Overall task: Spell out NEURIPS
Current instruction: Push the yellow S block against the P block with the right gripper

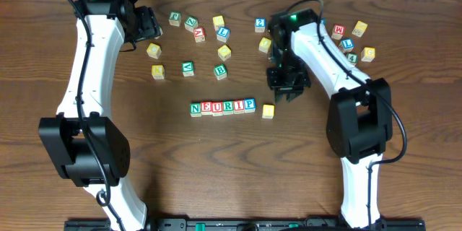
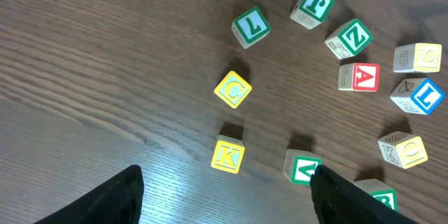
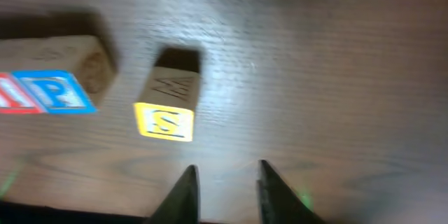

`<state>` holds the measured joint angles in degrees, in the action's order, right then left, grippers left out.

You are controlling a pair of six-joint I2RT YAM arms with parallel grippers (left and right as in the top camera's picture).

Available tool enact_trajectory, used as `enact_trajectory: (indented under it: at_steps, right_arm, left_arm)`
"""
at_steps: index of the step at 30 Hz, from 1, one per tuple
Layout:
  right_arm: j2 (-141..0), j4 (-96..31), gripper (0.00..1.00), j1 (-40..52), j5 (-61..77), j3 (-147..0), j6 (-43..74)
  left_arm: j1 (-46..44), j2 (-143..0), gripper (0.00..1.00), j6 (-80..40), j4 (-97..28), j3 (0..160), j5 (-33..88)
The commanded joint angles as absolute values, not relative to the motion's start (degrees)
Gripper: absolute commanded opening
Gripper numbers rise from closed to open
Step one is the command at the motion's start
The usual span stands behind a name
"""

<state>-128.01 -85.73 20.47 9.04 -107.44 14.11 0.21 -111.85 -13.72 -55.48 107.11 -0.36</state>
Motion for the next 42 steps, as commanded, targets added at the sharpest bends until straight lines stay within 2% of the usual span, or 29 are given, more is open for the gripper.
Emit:
enact_trajectory:
  at_steps: [1, 5, 28, 38, 42]
  right_arm:
    - [-126.23, -85.56, 0.15, 21.1, 8.93, -103.7, 13.47]
    - [-126.23, -84.93, 0.11, 21.91, 8.95, -100.86, 13.19]
    - [-126.23, -71.29, 0.14, 23.42, 13.3, -96.68, 14.76]
    - [-126.19, -71.96, 0.1, 23.14, 12.97, -97.93, 14.68]
    - [-125.03, -75.11, 0.12, 22.81, 12.14, -99.77, 14.48]
  left_arm:
    - [0.03, -111.68, 0.75, -14.04, -55.66, 106.17, -0.73]
    - [0.03, -111.68, 0.75, -14.04, -55.64, 106.17, -0.73]
    - [0.03, -111.68, 0.75, -14.04, -55.64, 106.17, -0.73]
    - [0.03, -111.68, 0.75, -14.04, -55.66, 106.17, -0.73]
    - [0.03, -111.68, 0.75, -14.04, -55.68, 106.17, -0.73]
